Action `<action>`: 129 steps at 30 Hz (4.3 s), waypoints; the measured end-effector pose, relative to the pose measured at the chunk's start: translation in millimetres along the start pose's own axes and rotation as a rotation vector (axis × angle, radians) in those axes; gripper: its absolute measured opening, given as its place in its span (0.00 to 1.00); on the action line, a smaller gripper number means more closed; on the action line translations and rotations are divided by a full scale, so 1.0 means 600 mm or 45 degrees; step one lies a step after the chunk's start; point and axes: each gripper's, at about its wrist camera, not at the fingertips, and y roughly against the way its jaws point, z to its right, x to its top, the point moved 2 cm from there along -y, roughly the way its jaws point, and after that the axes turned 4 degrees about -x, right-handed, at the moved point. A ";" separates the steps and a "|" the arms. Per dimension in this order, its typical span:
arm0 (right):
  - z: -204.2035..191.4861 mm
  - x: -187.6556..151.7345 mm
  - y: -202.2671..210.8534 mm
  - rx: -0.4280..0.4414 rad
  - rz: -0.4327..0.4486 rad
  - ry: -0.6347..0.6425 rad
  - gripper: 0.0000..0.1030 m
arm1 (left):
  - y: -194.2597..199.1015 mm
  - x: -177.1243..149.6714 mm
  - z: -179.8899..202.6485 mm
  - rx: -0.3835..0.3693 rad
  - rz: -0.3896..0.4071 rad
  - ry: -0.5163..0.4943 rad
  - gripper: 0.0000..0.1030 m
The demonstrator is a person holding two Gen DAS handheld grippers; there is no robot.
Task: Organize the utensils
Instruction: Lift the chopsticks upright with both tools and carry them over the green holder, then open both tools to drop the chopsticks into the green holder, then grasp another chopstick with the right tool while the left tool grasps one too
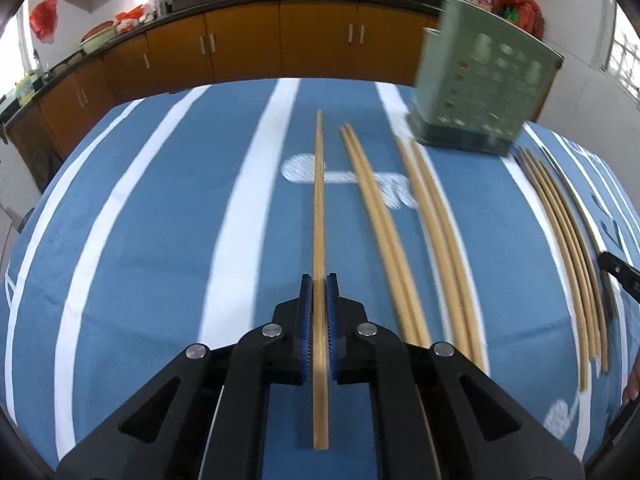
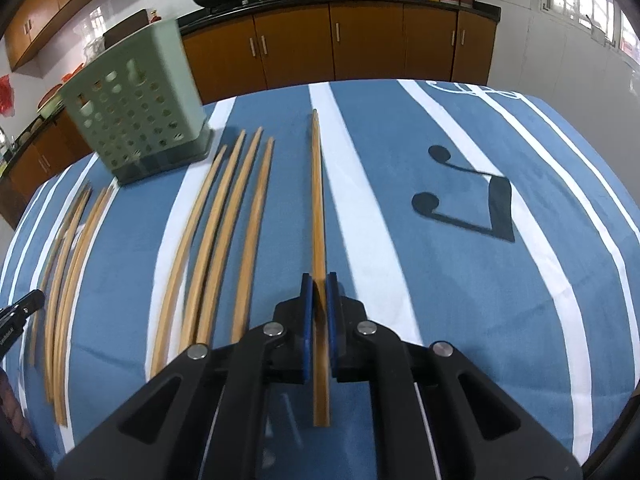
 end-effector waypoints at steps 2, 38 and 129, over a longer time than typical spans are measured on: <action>0.003 0.006 -0.006 -0.007 0.012 -0.003 0.08 | -0.008 0.011 -0.013 -0.001 0.014 0.016 0.07; 0.031 0.042 0.117 0.056 0.305 -0.014 0.08 | 0.107 0.023 -0.031 -0.076 0.234 0.014 0.07; -0.026 -0.015 0.060 0.236 0.068 0.087 0.25 | 0.111 0.020 -0.005 -0.059 0.283 0.085 0.43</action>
